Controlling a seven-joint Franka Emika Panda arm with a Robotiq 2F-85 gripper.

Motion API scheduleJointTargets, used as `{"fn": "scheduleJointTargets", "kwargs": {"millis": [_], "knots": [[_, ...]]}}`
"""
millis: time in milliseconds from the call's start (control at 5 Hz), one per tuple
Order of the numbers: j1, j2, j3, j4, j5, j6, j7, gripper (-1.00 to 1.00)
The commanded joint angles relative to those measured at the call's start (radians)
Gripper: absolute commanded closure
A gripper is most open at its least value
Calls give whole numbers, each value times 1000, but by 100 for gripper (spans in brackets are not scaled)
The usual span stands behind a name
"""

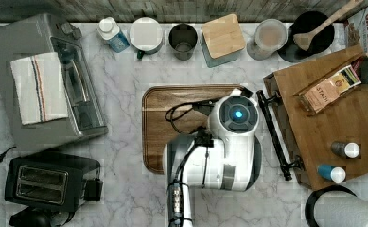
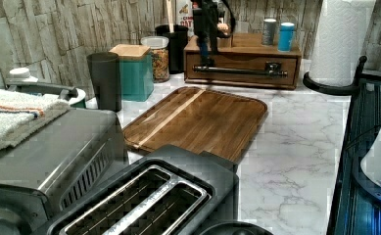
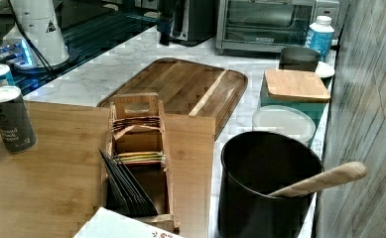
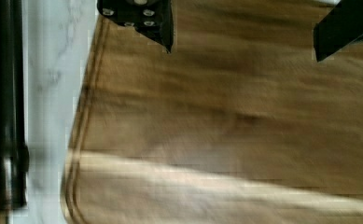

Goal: Open the drawer.

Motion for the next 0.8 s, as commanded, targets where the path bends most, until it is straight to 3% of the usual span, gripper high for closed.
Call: {"fn": "scheduleJointTargets", "kwargs": {"millis": [200,600,800], "knots": [[-101,-78,-114,-138,-70,260,-283,-100],[-126,-46,-143,-197,-35,459,-478,-100],[-122,-8,-154,-176,-83,457,-438,-100]]}}
